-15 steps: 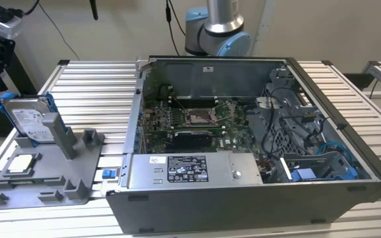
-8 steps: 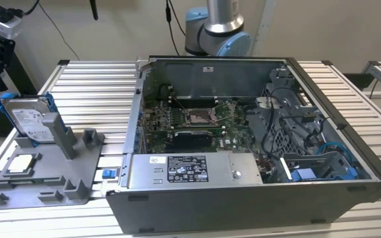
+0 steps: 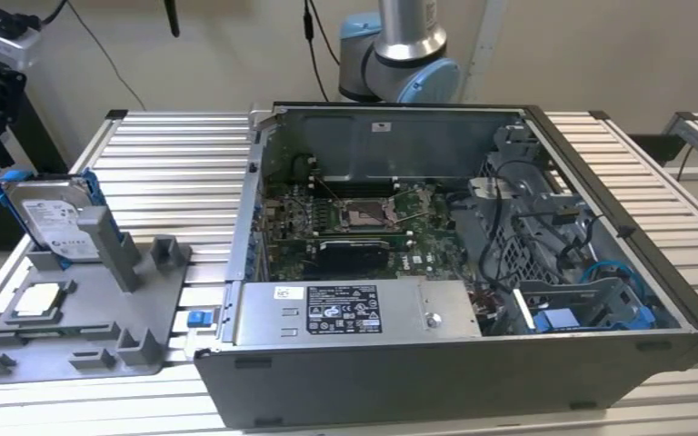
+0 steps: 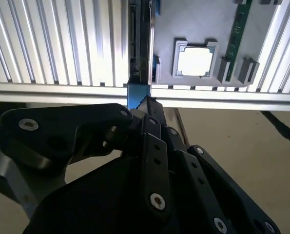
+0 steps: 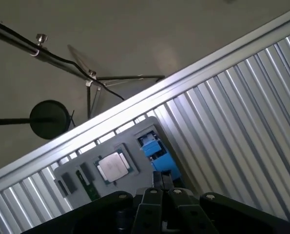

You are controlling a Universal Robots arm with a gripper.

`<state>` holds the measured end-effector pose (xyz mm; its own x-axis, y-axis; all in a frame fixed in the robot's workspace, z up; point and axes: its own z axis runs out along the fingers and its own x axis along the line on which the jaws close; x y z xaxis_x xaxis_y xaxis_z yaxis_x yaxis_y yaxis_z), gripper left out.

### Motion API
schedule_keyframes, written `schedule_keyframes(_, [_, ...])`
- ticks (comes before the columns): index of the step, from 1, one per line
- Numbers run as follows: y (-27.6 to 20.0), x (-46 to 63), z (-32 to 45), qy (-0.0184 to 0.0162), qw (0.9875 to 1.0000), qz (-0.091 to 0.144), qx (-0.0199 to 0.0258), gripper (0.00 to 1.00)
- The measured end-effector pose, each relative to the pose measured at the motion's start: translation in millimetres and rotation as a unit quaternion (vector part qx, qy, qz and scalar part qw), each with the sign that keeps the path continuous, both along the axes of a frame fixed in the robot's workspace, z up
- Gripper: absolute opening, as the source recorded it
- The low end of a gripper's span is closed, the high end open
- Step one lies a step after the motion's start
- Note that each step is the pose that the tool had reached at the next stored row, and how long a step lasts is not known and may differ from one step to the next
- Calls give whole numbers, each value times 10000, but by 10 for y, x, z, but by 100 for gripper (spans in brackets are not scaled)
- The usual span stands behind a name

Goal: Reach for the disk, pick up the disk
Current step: 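Pick up the disk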

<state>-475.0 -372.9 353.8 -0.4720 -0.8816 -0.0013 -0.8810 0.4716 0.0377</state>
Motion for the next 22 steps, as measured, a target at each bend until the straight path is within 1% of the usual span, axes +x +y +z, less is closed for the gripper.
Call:
schedule_keyframes(3, [0, 0, 0, 0, 9996, 269, 0, 0])
schedule_keyframes(6, [0, 0, 0, 0, 9985, 544, 0, 0])
schedule_keyframes(8, [0, 0, 0, 0, 9974, 724, 0, 0])
schedule_keyframes(11, [0, 0, -2, 0, 9950, 995, 0, 0])
schedule_keyframes(16, [3, 0, -11, -3, 9898, 1423, 0, 0])
schedule_keyframes(19, [3, 0, -20, -6, 9856, 1690, -1, 0])
schedule_keyframes(22, [3, 0, -32, -27, 9809, 1943, -5, 0])
